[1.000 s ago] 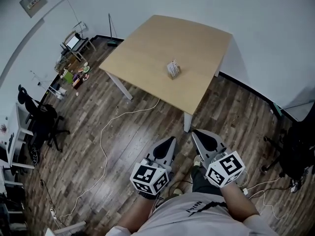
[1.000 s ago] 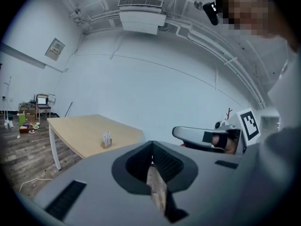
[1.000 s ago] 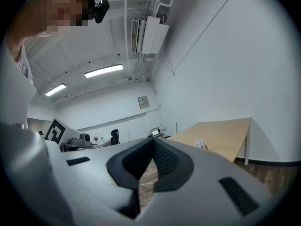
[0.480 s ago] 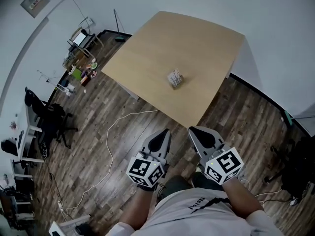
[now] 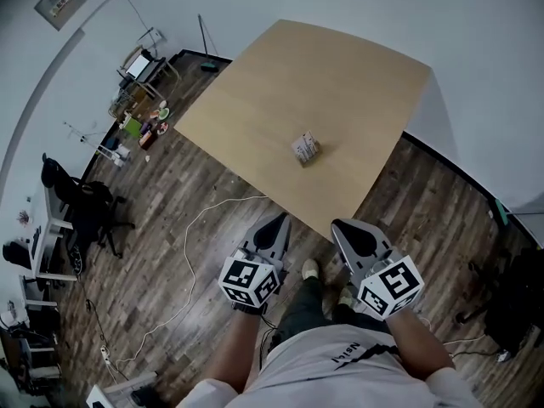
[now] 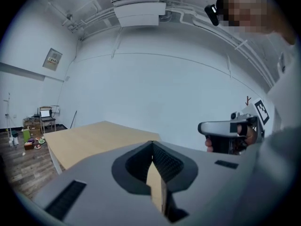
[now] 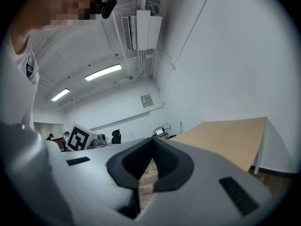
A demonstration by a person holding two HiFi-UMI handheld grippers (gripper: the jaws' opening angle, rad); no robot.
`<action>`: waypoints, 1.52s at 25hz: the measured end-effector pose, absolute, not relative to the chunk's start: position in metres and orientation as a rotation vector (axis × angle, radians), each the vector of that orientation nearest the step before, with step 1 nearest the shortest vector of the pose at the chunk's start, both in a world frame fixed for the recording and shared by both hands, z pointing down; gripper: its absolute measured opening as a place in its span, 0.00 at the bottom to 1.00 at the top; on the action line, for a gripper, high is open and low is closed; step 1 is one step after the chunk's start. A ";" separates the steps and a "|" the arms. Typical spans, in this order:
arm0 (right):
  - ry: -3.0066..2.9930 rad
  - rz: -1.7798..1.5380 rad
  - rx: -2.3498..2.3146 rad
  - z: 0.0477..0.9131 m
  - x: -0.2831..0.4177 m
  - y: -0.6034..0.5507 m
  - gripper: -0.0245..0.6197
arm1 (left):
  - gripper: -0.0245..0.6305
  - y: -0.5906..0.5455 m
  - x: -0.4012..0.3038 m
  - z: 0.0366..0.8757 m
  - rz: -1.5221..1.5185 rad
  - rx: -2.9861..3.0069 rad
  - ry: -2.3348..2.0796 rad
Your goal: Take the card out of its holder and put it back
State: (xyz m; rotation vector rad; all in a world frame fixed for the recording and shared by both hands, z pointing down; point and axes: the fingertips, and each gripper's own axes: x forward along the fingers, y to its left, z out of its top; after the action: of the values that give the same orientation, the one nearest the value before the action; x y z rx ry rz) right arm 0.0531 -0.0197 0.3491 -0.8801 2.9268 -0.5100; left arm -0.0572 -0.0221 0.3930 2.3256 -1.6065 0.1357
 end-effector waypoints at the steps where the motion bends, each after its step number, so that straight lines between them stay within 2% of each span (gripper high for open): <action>1: 2.925 -0.513 -0.890 0.352 0.050 -0.027 0.06 | 0.06 -0.030 -0.060 0.398 0.143 2.335 -1.588; 16: 2.894 -0.573 -1.103 0.410 -0.033 -0.151 0.06 | 0.06 -0.179 -0.127 0.501 0.170 2.408 -1.348; 24: 2.875 -0.632 -1.181 0.440 -0.048 -0.190 0.06 | 0.06 -0.226 -0.140 0.568 0.212 2.362 -1.270; 28: 2.868 -0.659 -1.193 0.459 -0.047 -0.203 0.06 | 0.17 -0.245 -0.139 0.599 0.232 2.340 -1.268; 38: 2.861 -0.682 -1.253 0.486 -0.040 -0.217 0.06 | 0.20 -0.281 -0.133 0.636 0.235 2.372 -1.194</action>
State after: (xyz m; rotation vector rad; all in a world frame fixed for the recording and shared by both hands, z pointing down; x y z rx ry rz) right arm -0.0404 -0.2175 0.4860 -1.2526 2.8611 -0.6822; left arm -0.1329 -0.2808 0.6362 2.3719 -1.1944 0.2354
